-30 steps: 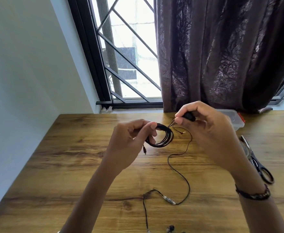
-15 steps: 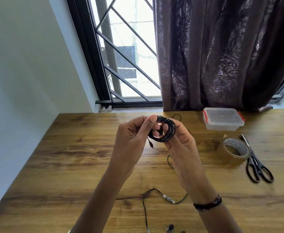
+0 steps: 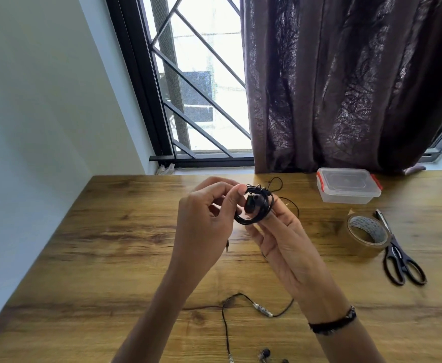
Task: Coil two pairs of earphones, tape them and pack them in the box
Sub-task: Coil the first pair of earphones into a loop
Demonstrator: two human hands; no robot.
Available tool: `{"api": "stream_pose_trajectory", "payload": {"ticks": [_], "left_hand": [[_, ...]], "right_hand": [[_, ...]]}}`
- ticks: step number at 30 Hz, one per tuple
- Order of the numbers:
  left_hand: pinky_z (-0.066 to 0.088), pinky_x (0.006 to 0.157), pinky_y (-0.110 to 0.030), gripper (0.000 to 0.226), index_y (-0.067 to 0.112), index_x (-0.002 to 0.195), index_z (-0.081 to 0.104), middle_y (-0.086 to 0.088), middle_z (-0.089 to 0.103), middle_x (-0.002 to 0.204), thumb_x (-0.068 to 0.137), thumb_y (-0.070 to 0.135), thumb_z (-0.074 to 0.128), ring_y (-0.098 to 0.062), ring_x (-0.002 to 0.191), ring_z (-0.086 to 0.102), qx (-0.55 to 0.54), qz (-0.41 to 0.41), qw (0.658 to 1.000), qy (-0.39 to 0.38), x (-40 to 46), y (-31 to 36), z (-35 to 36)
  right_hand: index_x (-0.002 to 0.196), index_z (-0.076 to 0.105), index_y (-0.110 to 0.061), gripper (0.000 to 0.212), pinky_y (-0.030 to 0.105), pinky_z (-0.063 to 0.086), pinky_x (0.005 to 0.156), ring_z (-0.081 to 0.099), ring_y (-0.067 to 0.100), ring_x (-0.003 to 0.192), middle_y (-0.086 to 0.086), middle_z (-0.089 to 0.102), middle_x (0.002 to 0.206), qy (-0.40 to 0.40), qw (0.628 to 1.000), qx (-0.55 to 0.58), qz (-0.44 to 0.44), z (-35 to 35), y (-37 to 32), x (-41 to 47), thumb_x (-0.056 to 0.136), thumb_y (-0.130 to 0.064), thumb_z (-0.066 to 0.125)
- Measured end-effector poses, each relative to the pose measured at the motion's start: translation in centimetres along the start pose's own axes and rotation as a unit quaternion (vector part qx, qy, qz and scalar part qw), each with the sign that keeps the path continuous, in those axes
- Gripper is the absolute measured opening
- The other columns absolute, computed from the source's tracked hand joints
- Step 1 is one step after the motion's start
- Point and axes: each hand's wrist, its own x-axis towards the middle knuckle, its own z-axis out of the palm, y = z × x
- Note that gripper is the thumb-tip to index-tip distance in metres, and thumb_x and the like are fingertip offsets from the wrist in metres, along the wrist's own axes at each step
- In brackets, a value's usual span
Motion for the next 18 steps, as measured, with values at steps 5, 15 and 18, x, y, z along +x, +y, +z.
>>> {"api": "stream_pose_trajectory", "payload": {"ticks": [5, 15, 18], "left_hand": [[0.047, 0.058, -0.007, 0.017, 0.01, 0.084, 0.072, 0.016, 0.062, 0.083, 0.092, 0.019, 0.06, -0.003, 0.075, 0.062, 0.074, 0.043, 0.996, 0.038, -0.14, -0.1, 0.28], [0.051, 0.059, -0.014, 0.023, 0.008, 0.086, 0.072, 0.01, 0.063, 0.087, 0.09, 0.024, 0.057, -0.005, 0.071, 0.061, 0.101, 0.058, 0.992, 0.042, -0.47, -0.51, 0.43], [0.052, 0.06, -0.014, 0.022, 0.008, 0.082, 0.072, 0.007, 0.066, 0.087, 0.091, 0.022, 0.057, -0.006, 0.071, 0.062, 0.088, 0.056, 0.994, 0.038, -0.42, -0.41, 0.24]], "right_hand": [[0.115, 0.061, -0.004, 0.025, 0.021, 0.055, 0.074, 0.066, 0.01, 0.087, 0.006, 0.07, 0.099, -0.001, 1.0, -0.012, 0.006, 0.33, -0.32, -0.36, 0.095, -0.015, 0.051], [0.109, 0.054, -0.029, 0.037, 0.024, 0.054, 0.072, 0.069, 0.013, 0.085, 0.001, 0.069, 0.093, 0.046, 0.911, -0.371, -0.176, 0.75, -0.26, -0.67, 0.079, -0.024, 0.075], [0.104, 0.061, -0.022, 0.023, 0.023, 0.058, 0.074, 0.067, 0.01, 0.092, -0.004, 0.065, 0.103, 0.061, 0.829, -0.482, -0.276, 0.58, 0.0, -0.61, 0.085, -0.017, 0.072]]}}
